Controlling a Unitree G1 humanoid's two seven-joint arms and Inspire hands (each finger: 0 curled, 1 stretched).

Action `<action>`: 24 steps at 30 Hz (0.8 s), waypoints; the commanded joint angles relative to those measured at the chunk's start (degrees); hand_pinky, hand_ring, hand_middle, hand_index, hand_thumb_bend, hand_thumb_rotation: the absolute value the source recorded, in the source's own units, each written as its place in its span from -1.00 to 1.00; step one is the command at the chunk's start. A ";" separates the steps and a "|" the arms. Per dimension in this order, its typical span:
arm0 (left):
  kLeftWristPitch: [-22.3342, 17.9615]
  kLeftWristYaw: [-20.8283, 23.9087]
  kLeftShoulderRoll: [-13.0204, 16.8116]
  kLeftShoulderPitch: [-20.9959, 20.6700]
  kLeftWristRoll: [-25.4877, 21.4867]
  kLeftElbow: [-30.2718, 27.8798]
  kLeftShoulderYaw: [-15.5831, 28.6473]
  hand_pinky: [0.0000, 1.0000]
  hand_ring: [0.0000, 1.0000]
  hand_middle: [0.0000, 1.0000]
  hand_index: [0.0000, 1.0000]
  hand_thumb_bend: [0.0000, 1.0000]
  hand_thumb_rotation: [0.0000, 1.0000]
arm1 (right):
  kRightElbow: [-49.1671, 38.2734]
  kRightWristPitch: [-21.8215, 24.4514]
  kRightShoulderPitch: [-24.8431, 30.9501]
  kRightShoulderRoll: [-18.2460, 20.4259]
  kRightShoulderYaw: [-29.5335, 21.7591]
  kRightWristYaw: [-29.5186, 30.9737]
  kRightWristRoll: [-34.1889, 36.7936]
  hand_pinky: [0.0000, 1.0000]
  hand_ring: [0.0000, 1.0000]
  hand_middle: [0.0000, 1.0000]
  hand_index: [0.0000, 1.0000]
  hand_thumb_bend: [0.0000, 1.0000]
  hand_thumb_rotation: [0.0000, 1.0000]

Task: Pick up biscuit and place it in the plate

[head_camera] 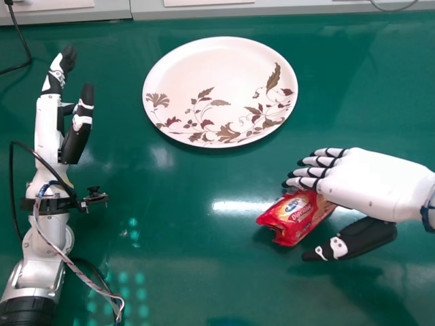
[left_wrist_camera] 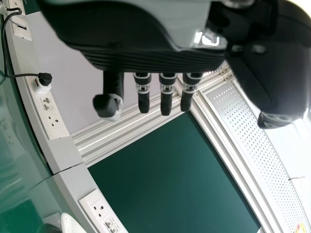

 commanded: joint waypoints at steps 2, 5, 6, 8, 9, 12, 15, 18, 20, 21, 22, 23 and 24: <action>-0.88 0.47 -1.48 3.79 0.25 3.26 -0.46 -1.00 1.00 1.00 1.00 0.46 0.93 | 1.91 -0.96 -1.22 0.21 1.74 -1.57 -0.73 1.00 1.00 1.00 1.00 1.00 -0.13; -1.28 0.62 -1.35 3.60 0.41 3.64 -0.49 -1.00 1.00 1.00 1.00 0.43 0.95 | 3.53 -1.22 -2.36 0.62 3.20 -2.52 -1.31 1.00 1.00 1.00 1.00 1.00 -0.16; -1.42 0.85 -1.29 3.50 0.66 3.86 -0.48 -1.00 1.00 1.00 1.00 0.42 0.95 | 4.16 -1.55 -2.76 0.81 3.71 -3.06 -1.63 1.00 1.00 1.00 1.00 1.00 -0.14; -1.42 1.40 -1.27 3.41 1.22 3.97 -0.41 -1.00 1.00 1.00 1.00 0.41 0.96 | 5.52 -2.44 -3.56 1.27 4.88 -4.35 -2.50 0.96 1.00 1.00 1.00 1.00 -0.11; -1.51 1.62 -1.26 3.36 1.45 4.03 -0.37 -1.00 1.00 1.00 1.00 0.42 0.97 | 6.08 -2.81 -3.87 1.52 5.43 -4.96 -3.12 0.95 1.00 1.00 1.00 1.00 -0.10; -1.97 2.15 -1.01 3.39 2.08 4.06 -0.36 -1.00 1.00 1.00 1.00 0.42 1.00 | 7.49 -2.97 -4.65 2.44 7.19 -6.28 -4.32 0.95 1.00 1.00 1.00 1.00 -0.12; -2.06 2.27 -0.99 3.57 1.88 3.97 -0.27 -1.00 1.00 1.00 1.00 0.40 1.00 | 8.82 -2.86 -5.32 3.50 8.94 -7.60 -4.92 0.95 1.00 1.00 1.00 1.00 -0.16; -2.08 1.88 -1.13 3.67 1.05 3.74 -0.17 -1.00 1.00 1.00 1.00 0.33 0.99 | 9.56 -2.87 -5.77 4.19 10.22 -8.53 -6.29 0.95 1.00 1.00 1.00 1.00 -0.16; -2.04 1.39 -1.14 3.82 0.35 3.50 -0.15 -1.00 1.00 1.00 1.00 0.29 0.98 | 9.98 -2.92 -6.17 4.42 11.11 -9.01 -7.45 0.96 1.00 1.00 1.00 1.00 -0.14; -2.14 1.16 -1.14 3.85 -0.04 3.51 -0.13 -1.00 1.00 1.00 1.00 0.27 0.96 | 10.27 -3.00 -6.32 4.67 11.47 -9.40 -7.80 0.97 1.00 1.00 1.00 1.00 -0.13; -2.02 1.04 -1.15 3.94 -0.15 3.30 -0.11 -1.00 1.00 1.00 1.00 0.26 0.95 | 10.50 -3.04 -6.44 4.92 11.84 -9.78 -8.24 0.96 1.00 1.00 1.00 1.00 -0.13; -2.02 0.98 -1.14 3.99 -0.20 3.21 -0.07 -1.00 1.00 1.00 1.00 0.25 0.95 | 10.77 -3.16 -6.54 5.11 12.18 -10.25 -8.73 0.96 1.00 1.00 1.00 1.00 -0.13; -1.85 0.82 -1.17 4.07 -0.39 2.99 -0.03 -1.00 1.00 1.00 1.00 0.25 0.95 | 11.09 -3.28 -6.62 5.36 12.50 -10.75 -9.03 0.95 1.00 1.00 1.00 1.00 -0.12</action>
